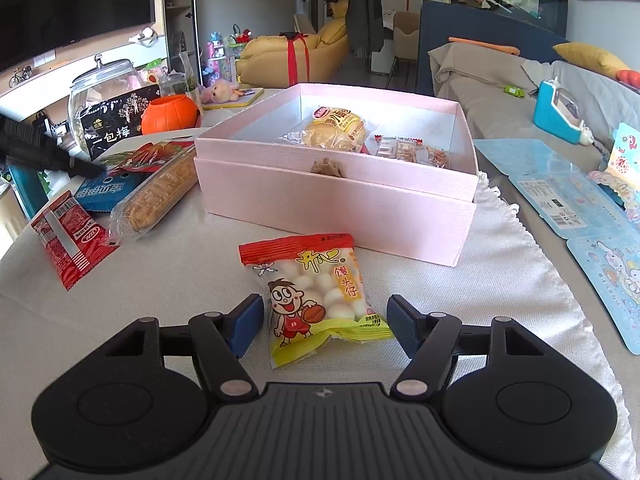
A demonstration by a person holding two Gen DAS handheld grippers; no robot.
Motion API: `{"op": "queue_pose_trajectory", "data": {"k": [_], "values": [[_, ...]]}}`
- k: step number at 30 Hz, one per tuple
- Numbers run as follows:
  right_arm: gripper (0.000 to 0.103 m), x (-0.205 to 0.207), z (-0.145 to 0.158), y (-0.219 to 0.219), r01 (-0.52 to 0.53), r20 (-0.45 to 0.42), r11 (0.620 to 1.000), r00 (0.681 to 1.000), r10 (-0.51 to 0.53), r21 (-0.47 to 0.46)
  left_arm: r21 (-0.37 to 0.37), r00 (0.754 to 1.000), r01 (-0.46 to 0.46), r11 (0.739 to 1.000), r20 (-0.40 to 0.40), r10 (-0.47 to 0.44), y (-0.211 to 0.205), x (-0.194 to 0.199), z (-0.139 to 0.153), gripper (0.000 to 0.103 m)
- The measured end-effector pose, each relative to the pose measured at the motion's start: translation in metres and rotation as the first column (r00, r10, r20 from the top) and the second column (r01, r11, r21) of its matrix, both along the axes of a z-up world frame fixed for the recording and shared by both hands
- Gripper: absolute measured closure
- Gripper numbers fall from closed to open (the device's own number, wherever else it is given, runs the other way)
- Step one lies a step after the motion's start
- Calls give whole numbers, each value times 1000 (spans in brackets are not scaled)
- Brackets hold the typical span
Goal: Organize snacks
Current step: 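Lower the right gripper onto the red chicken snack pack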
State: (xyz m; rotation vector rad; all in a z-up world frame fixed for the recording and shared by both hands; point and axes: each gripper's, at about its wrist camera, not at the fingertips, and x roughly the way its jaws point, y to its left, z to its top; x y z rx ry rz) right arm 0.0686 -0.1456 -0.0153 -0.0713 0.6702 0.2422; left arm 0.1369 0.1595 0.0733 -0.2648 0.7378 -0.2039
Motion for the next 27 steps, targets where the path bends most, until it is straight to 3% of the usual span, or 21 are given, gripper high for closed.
{"op": "queue_pose_trajectory", "data": {"k": [4,7,9,14,17,20,24,27], "values": [[34,0,0,0,1,0,1000,1000,-1,2,51,994,-111,993,2,111,6,19,7,77],[34,1,0,2,1,-6,1000,1000,-1,-14,20,994,-106,994,20,106,10,7,3,77],[34,1,4,10,-15,-11,999,1000,15,-41,40,995,-99,994,24,98,7,-10,-4,77],[34,16,62,50,-185,29,983,982,185,-2,96,994,-105,990,49,101,6,-49,-20,77],[31,50,100,89,-266,27,964,964,266,5,33,989,-133,991,67,131,18,-66,-24,77],[29,100,118,137,-295,-29,956,955,295,0,-37,985,-155,987,75,158,32,-75,-27,77],[30,176,102,192,-254,-155,967,954,255,27,-92,988,-139,986,60,145,46,-89,-32,77],[30,222,72,219,-168,-176,983,972,154,-67,-177,991,-130,976,1,132,57,-98,-44,77]]}}
